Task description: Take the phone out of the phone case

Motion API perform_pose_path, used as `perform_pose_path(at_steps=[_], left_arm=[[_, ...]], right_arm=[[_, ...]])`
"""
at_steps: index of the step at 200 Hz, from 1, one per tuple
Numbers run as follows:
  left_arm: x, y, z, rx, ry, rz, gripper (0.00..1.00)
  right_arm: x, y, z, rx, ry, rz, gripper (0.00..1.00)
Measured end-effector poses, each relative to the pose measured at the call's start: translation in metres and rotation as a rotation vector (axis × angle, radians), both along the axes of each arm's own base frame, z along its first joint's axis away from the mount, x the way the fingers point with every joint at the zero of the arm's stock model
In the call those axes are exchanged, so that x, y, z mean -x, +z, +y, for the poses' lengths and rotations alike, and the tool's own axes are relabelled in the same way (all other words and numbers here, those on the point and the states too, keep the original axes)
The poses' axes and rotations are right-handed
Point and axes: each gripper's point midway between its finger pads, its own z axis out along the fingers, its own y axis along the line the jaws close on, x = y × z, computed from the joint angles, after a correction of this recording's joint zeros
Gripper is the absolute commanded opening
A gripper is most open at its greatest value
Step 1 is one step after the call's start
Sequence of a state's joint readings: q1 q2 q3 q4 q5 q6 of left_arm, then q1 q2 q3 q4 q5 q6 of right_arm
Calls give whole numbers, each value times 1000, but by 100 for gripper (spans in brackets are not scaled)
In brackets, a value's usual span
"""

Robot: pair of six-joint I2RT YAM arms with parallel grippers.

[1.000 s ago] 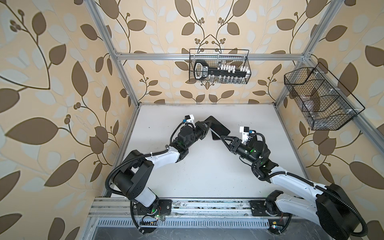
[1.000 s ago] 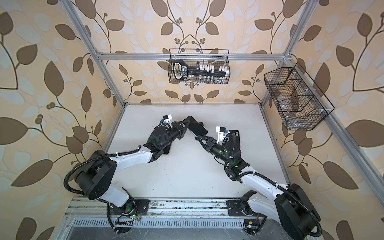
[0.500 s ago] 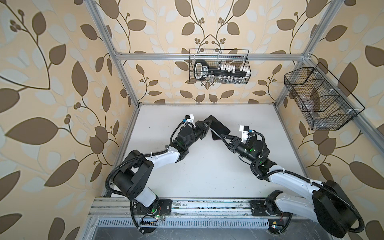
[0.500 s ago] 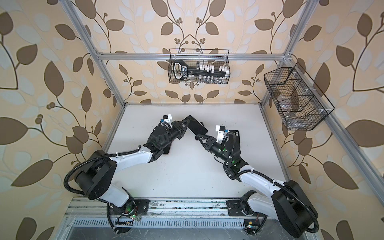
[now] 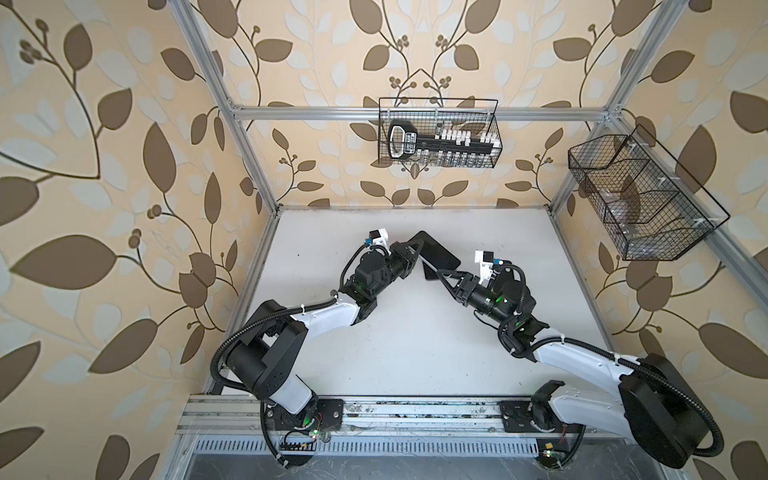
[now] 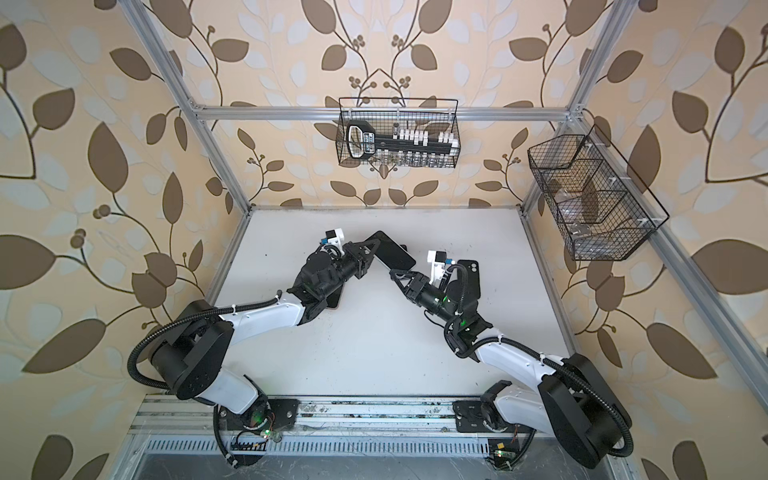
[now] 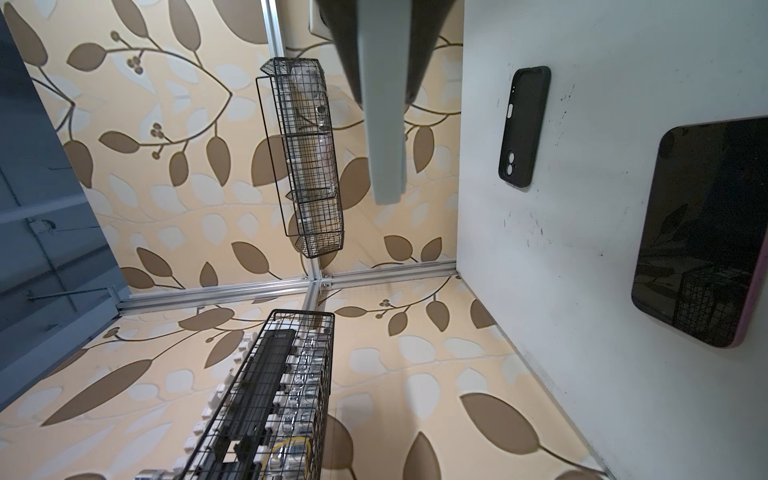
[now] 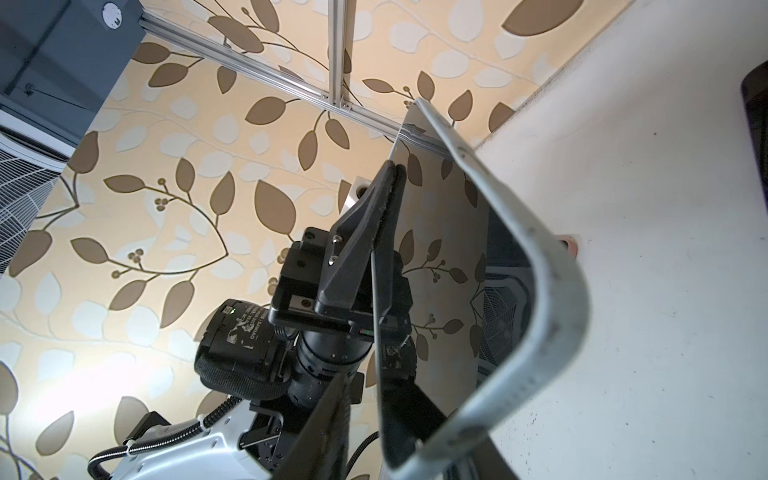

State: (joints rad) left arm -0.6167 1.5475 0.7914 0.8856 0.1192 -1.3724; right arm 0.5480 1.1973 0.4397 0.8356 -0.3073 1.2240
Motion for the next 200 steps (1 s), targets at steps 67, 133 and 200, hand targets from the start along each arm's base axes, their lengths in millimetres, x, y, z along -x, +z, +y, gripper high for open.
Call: perform_pose_path(at_steps=[67,133,200], left_arm=[[-1,1,1,21,10,13,0],[-3,4,4,71,25,39,0],[-1,0,6,111,38,105,0]], right_arm=[[-2,2,2,-15,-1,1,15],[-4,11,2,-6,-19,-43,5],[-2,14,2,190,-82,-165,1]])
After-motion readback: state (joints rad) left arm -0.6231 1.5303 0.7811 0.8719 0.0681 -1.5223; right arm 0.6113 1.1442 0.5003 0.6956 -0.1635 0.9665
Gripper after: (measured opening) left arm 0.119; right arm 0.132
